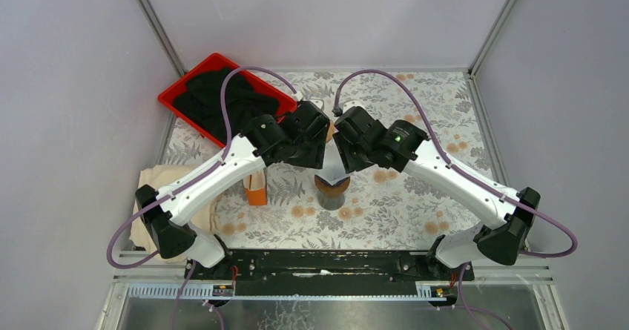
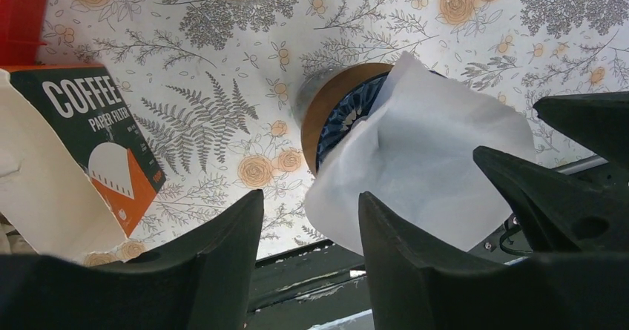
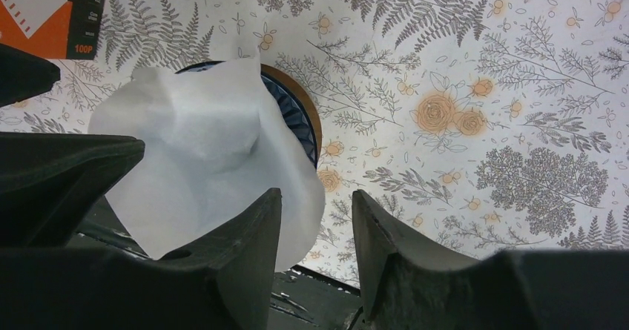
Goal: Place the coffee filter in the dripper
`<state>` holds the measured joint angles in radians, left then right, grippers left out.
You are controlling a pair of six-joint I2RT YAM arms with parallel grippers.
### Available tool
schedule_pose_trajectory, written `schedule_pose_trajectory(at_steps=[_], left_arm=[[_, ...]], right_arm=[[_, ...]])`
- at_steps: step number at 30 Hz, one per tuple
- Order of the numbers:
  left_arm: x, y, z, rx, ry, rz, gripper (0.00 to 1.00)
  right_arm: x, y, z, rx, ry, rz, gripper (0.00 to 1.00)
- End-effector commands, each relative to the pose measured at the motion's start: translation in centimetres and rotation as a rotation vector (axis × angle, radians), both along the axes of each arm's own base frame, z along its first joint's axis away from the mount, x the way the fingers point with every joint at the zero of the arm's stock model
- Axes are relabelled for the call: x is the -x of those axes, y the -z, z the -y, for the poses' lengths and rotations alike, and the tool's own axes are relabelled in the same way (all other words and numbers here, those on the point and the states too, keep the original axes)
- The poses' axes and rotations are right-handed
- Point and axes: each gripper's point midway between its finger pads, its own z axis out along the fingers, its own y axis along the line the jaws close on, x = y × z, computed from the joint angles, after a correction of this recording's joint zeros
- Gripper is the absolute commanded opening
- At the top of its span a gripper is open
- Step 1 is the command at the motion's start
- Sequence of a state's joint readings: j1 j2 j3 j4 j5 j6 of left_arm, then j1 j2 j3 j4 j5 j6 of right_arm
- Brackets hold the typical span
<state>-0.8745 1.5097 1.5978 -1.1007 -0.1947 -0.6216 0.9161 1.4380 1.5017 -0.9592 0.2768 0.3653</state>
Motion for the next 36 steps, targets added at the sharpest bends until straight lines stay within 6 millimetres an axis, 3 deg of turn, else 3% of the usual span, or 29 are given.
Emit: schedule_pose_trajectory(at_steps=[1,5,9,16,26,31,36], left_arm=[[-0.9,-0.7,-0.4,0.009,-0.014,0.045,0.59],[-1.2,-1.0,-0.6,0.021,-0.020,0.056,0.61],[-1.7,-0.7,-0.5,0.032,-0.018,0.053,0.63],[-2.0,0.9,0.0,0.048,0.002,0.017,0.65],[-2.1,2.3,-1.1,0.031,-0.016,-0.008,0.65],[-2.1,2.7,-1.7,0.023,-0.027,-0.015,0.65],[-2.1,2.1,-1.3,0.059,-0.019,-0.007,0.65]], right_arm=[[-0.7,-2.1,-0.1,-0.045,-0.003,0.077,0.48],[-1.0,-3.3,0.1,-0.078,-0.002,0.115,0.54],[-1.2,-2.9,0.2,-0.078,-0.002,0.114,0.60],[-1.5,0.1,0.1,-0.104,-0.013,0.041,0.66],[-1.4,3.0,0.3,-0.134,-0.021,-0.031,0.66],[-1.5,3.2,0.5,-0.127,-0.019,-0.025,0.67],[-1.3,1.6,-0.1,-0.182,-0.043,-0.004,0.70]])
